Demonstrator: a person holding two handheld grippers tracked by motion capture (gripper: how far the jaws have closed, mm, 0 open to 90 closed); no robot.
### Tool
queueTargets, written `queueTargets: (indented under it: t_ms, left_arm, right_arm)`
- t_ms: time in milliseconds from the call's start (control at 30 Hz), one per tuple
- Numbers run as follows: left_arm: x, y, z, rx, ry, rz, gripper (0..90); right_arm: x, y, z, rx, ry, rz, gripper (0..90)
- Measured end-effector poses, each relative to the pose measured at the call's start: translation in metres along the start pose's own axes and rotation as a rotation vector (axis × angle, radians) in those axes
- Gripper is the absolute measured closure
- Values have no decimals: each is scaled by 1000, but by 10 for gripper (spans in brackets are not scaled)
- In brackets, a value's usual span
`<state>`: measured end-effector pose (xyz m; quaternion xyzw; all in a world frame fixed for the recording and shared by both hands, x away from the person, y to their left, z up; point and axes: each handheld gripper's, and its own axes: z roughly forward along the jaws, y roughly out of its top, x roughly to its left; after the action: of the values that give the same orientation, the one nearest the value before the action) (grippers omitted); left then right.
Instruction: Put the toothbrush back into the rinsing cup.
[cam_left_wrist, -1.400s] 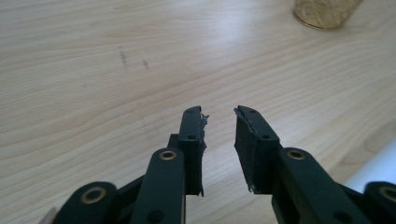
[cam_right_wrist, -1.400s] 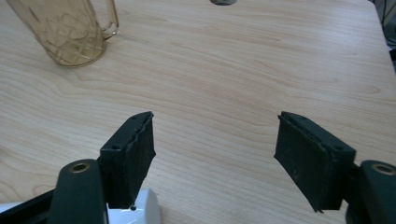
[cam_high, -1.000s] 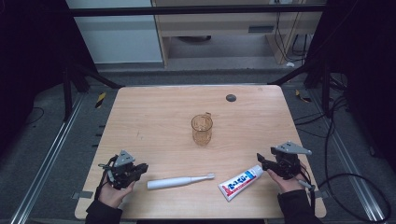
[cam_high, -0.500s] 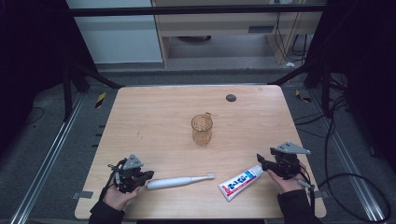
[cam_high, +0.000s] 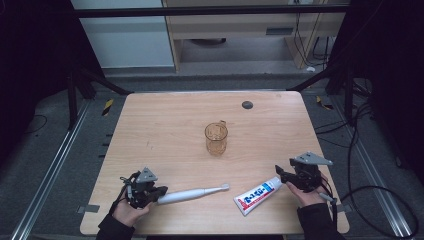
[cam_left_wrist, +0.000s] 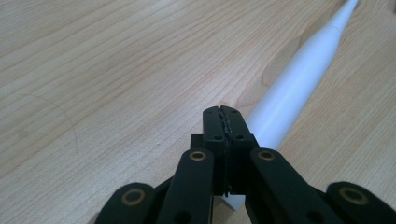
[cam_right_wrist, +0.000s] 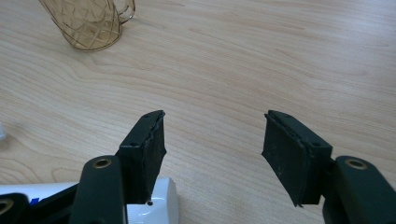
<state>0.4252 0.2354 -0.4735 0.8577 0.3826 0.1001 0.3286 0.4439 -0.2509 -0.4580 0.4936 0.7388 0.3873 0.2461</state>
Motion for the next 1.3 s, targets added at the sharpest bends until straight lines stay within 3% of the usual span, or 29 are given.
queueTargets:
  t_ms: [800,1300]
  left_arm:
    - [-11,0,2,15,-30,27,892]
    - [0,15,-8,-53,47,-23,858]
  right_arm:
    - [1,0,1,8,-2,-6,385]
    - [-2,1,-1,-3,-8,1,379]
